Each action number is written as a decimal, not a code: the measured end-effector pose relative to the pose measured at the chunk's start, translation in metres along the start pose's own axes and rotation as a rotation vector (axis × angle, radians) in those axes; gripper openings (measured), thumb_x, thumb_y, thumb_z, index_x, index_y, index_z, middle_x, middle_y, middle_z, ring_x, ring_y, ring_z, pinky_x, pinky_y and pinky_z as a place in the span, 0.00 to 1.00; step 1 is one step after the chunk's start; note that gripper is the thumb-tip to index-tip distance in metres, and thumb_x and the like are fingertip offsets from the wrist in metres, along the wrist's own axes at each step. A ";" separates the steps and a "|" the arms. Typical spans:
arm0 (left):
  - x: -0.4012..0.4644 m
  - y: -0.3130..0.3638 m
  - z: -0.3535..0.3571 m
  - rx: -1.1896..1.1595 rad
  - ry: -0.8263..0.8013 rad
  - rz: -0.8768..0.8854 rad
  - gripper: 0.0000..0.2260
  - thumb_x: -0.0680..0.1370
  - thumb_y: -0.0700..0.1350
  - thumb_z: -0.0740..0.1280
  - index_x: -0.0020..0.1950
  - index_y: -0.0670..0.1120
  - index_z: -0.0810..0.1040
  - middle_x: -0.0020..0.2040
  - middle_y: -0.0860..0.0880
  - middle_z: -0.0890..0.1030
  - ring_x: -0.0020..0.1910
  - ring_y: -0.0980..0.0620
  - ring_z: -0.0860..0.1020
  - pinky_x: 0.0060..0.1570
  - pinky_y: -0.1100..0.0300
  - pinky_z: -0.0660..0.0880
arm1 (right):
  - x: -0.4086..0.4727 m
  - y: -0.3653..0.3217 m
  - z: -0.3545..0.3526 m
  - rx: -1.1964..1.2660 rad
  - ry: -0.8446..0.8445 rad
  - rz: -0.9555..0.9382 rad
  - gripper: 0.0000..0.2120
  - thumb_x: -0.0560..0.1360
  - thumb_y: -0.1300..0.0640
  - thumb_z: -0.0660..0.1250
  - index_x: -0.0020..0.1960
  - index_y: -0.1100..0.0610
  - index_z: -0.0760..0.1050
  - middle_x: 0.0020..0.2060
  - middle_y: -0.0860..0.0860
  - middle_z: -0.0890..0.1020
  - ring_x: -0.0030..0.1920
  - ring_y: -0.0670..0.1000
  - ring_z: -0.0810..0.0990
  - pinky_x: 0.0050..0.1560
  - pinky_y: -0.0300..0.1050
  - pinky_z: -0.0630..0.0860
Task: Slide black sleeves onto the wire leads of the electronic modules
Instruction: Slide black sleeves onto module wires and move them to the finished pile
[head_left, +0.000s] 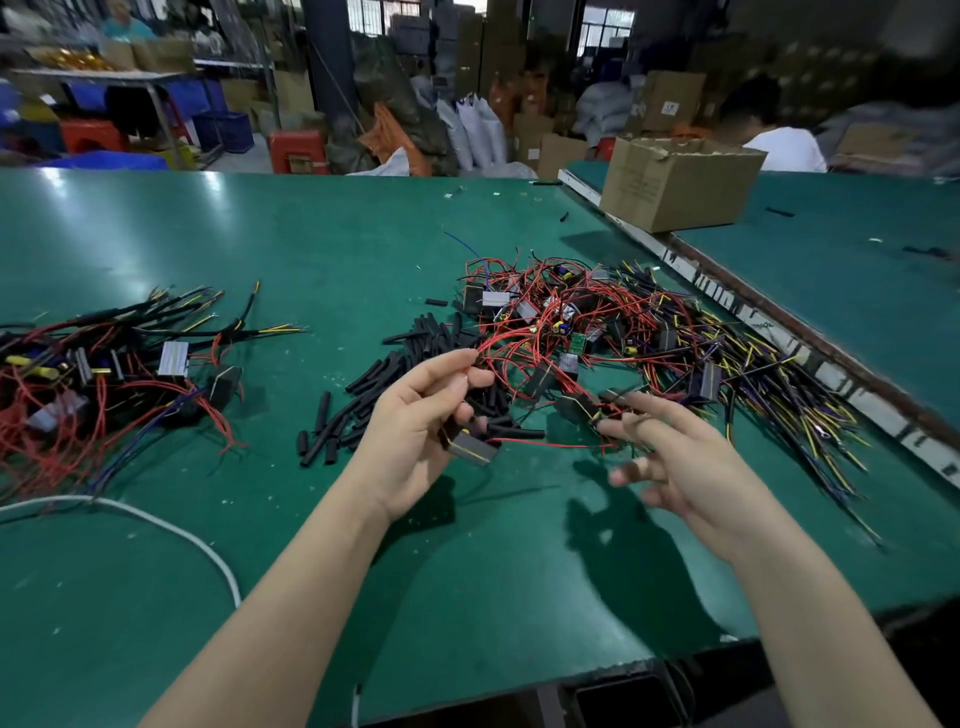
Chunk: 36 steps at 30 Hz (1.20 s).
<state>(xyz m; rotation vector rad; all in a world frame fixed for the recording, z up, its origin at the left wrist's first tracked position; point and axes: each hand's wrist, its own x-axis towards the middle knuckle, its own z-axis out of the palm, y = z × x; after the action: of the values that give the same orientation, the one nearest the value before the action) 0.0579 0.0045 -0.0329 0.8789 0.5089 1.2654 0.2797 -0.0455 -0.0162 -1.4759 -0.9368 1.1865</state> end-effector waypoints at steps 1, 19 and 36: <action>0.000 0.000 0.000 -0.009 0.013 -0.021 0.11 0.70 0.39 0.65 0.44 0.50 0.86 0.41 0.50 0.84 0.28 0.59 0.74 0.39 0.58 0.79 | 0.002 -0.001 -0.002 -0.060 0.007 0.034 0.14 0.79 0.61 0.60 0.62 0.49 0.71 0.52 0.48 0.83 0.24 0.49 0.77 0.20 0.36 0.63; 0.005 0.003 -0.012 0.058 0.070 -0.257 0.10 0.71 0.44 0.66 0.46 0.46 0.86 0.34 0.52 0.77 0.23 0.59 0.65 0.22 0.67 0.64 | 0.035 -0.010 -0.011 -0.511 0.505 -0.443 0.04 0.74 0.56 0.65 0.48 0.49 0.75 0.39 0.44 0.79 0.45 0.49 0.77 0.42 0.43 0.67; 0.002 0.000 -0.010 0.141 0.030 -0.346 0.12 0.70 0.49 0.66 0.45 0.46 0.86 0.34 0.53 0.76 0.24 0.59 0.63 0.24 0.68 0.61 | 0.080 -0.048 0.019 -1.283 -0.029 -0.037 0.19 0.72 0.46 0.66 0.32 0.58 0.67 0.28 0.52 0.71 0.30 0.52 0.69 0.27 0.41 0.63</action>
<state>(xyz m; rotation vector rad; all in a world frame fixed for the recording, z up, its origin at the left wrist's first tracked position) 0.0509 0.0095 -0.0382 0.8472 0.7467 0.9363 0.2795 0.0453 0.0129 -2.3634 -1.9039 0.4933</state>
